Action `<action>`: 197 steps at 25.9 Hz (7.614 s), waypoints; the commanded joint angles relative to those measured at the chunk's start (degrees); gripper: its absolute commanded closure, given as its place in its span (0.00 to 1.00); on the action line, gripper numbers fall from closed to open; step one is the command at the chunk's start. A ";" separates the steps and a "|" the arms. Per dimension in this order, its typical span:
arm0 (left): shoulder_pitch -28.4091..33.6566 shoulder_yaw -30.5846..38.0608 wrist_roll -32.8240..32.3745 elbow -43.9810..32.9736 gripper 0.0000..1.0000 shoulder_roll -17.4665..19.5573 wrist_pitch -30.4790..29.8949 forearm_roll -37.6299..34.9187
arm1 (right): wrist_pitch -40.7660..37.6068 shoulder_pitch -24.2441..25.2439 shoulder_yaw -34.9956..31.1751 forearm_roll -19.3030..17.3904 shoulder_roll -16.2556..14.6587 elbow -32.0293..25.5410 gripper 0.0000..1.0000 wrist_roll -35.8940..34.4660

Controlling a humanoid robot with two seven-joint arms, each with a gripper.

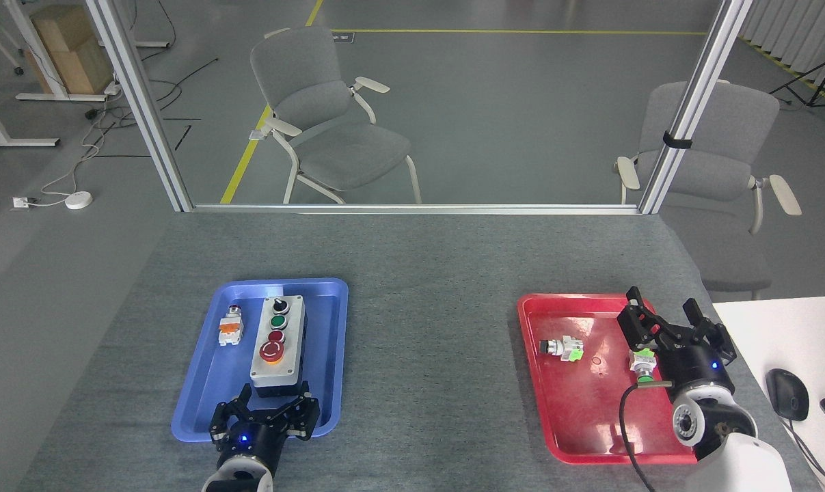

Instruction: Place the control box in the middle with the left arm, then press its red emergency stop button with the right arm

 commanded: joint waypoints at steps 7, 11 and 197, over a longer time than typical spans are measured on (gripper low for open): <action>-4.59 0.01 -0.40 6.91 0.01 -0.54 0.29 0.25 | 0.12 -0.17 -0.27 -0.10 0.20 0.00 0.00 0.16; -7.05 0.01 -0.31 10.69 0.01 -0.54 1.00 0.43 | 0.12 -0.17 -0.19 -0.10 0.20 0.00 0.00 0.16; 4.20 11.34 5.05 -8.47 0.01 5.61 -14.82 14.40 | -3.75 4.49 5.53 -0.46 -0.50 0.09 0.00 -8.80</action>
